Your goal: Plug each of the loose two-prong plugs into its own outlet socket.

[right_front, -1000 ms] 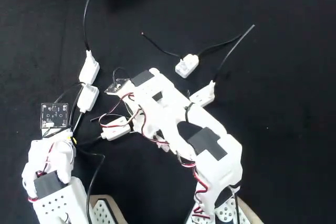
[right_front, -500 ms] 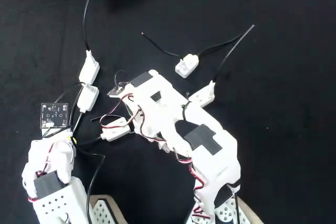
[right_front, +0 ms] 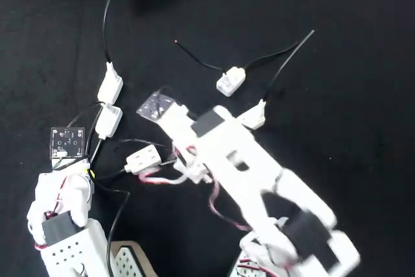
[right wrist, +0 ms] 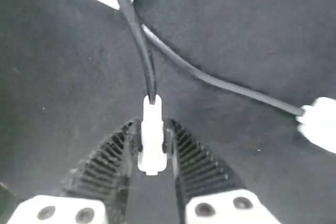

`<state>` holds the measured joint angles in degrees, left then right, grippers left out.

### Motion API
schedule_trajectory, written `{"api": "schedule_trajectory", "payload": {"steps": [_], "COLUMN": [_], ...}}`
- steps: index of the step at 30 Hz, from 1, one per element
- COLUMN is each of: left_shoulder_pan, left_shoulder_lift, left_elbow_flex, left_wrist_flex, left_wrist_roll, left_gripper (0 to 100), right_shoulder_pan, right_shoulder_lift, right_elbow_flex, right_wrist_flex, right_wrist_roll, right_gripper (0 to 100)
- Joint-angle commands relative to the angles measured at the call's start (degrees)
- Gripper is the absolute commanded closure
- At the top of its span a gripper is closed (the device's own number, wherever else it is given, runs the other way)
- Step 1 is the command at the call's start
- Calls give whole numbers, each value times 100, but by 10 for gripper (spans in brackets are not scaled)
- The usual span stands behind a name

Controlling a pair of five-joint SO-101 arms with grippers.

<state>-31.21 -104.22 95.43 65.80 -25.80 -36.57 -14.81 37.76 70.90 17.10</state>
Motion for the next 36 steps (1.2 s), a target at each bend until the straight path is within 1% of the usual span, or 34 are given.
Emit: {"api": "schedule_trajectory", "payload": {"steps": [1, 7, 10, 13, 17, 19, 21, 24, 26, 28, 30, 33, 36], "left_shoulder_pan": [84, 101, 171, 505, 963, 1200, 1473, 2026, 2457, 2747, 2897, 2976, 2976], "left_shoulder_lift": [-26, -26, -35, -26, -26, -26, -26, -26, -26, -26, -26, -26, -26], "left_elbow_flex": [-22, 127, 101, -4, -444, -734, -1015, -1358, -1393, -1191, -919, -620, -479], "left_wrist_flex": [-97, -457, -519, -642, -677, -870, -1064, -1240, -1486, -1881, -2374, -3059, -3367], "left_wrist_roll": [-9, 44, 413, 677, 1275, 1512, 1767, 2286, 2655, 2901, 3033, 3024, 3033], "left_gripper": [838, 838, 838, 838, 838, 838, 838, 838, 838, 838, 838, 838, 838], "right_shoulder_pan": [44, 9, -273, -484, -484, -484, -484, -484, -484, -475, -475, -484, -527], "right_shoulder_lift": [-1763, -3477, -4119, -4637, -5297, -5692, -6123, -6818, -7310, -7829, -8382, -9270, -9859], "right_elbow_flex": [690, 1859, 2308, 2624, 3099, 3389, 3644, 3978, 4180, 4444, 4673, 5024, 5332], "right_wrist_flex": [-440, -1336, -1538, -1644, -2048, -2242, -2418, -2505, -2453, -2462, -2462, -2462, -2479], "right_wrist_roll": [9, -185, -185, -185, -185, -193, -440, -1187, -1670, -2013, -2382, -2884, -2980], "right_gripper": [987, 987, 987, 987, 987, 987, 987, 987, 987, 987, 987, 987, 986]}}
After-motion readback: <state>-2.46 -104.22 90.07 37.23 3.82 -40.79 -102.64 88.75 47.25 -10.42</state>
